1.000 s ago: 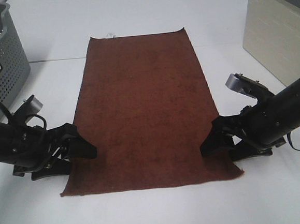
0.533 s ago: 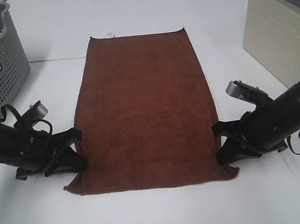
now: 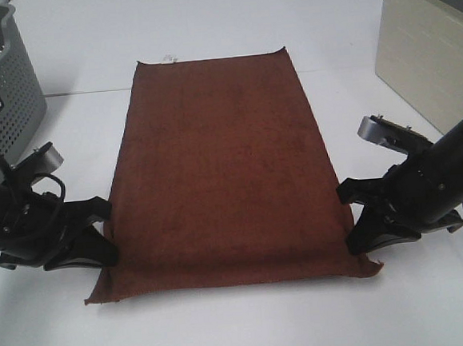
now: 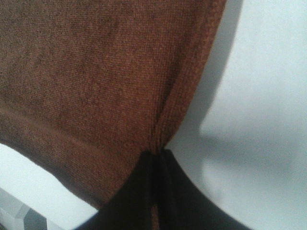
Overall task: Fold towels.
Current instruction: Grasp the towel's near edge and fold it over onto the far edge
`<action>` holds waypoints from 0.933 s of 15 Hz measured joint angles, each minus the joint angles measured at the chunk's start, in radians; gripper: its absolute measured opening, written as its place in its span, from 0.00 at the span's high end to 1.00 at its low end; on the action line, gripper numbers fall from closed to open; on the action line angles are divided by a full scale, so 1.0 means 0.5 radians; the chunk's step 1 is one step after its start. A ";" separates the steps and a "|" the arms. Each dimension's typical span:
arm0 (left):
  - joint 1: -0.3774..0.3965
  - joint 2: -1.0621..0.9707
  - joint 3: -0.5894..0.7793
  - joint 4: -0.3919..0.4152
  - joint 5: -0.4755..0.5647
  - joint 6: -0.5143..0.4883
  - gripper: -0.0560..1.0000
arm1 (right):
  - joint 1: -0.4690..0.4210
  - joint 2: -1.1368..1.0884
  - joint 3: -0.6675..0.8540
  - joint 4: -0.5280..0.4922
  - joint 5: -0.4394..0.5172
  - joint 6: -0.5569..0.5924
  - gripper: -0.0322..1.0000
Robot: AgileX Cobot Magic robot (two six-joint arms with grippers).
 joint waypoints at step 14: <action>0.000 -0.490 0.450 0.068 0.000 -0.110 0.94 | 0.000 -0.554 0.420 -0.030 0.082 0.082 0.97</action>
